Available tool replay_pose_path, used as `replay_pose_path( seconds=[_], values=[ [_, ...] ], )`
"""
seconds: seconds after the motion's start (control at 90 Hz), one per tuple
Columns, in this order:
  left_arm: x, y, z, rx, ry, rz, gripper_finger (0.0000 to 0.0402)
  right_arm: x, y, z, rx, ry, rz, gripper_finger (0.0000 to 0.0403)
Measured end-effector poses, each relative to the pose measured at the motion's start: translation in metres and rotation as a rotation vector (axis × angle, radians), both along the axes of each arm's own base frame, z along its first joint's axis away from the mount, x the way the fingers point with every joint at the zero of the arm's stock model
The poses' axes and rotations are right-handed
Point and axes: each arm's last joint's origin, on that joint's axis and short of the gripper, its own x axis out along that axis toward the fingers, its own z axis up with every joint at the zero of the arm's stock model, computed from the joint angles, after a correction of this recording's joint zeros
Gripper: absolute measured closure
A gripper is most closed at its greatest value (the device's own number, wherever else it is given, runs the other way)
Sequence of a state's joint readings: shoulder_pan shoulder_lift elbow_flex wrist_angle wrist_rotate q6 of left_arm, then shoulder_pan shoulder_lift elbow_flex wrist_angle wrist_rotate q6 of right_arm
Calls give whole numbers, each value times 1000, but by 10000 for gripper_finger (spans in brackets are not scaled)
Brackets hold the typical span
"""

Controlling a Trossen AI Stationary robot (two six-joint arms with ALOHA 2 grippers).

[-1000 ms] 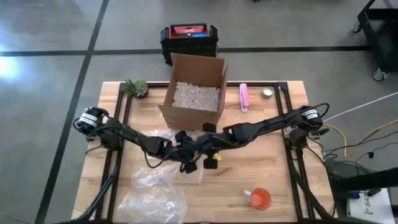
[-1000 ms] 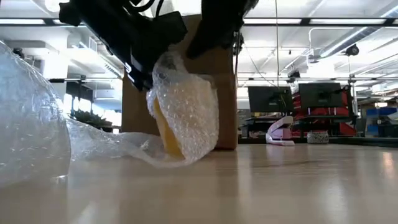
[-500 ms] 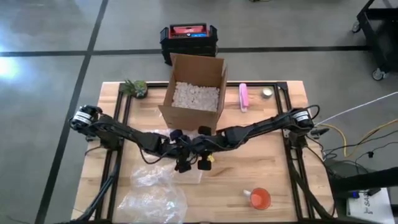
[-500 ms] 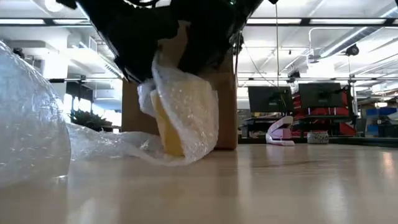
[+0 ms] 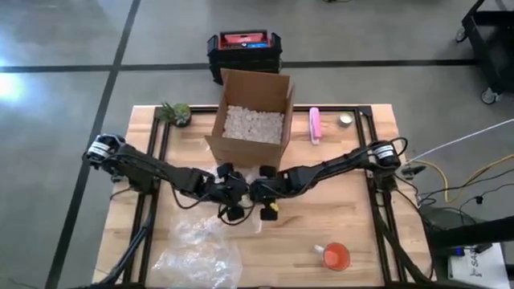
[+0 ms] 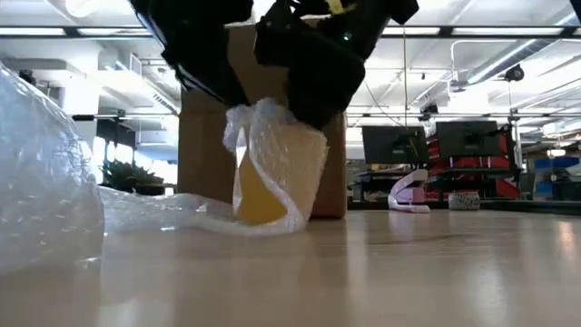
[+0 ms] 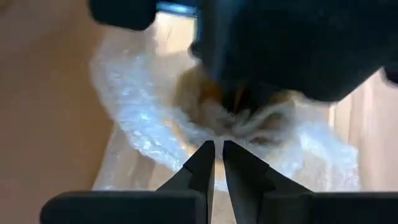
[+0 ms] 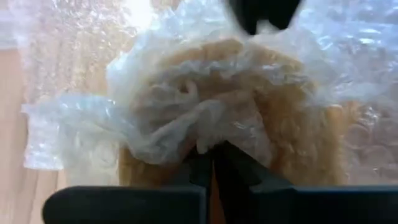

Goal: Wrap mug
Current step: Wrap the yellow mug with transparent bubble wrap

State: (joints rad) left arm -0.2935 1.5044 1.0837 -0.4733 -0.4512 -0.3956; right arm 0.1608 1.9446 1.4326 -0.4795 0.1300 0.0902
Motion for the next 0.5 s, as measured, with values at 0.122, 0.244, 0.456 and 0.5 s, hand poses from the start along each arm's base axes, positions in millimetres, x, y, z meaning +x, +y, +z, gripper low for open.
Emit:
replay_pose_path(
  seconds=[0.122,0.244,0.456,0.5],
  values=[
    [-8,4,20,47,-68,46,381,0,0,1,2,-4,-2,401],
    [-17,11,25,106,-97,132,381,0,0,1,2,-5,-2,401],
    [-19,22,-16,81,-41,194,381,0,0,1,4,-7,-2,401],
    [-15,20,-23,49,-69,172,381,0,0,2,4,-7,-2,401]
  ],
)
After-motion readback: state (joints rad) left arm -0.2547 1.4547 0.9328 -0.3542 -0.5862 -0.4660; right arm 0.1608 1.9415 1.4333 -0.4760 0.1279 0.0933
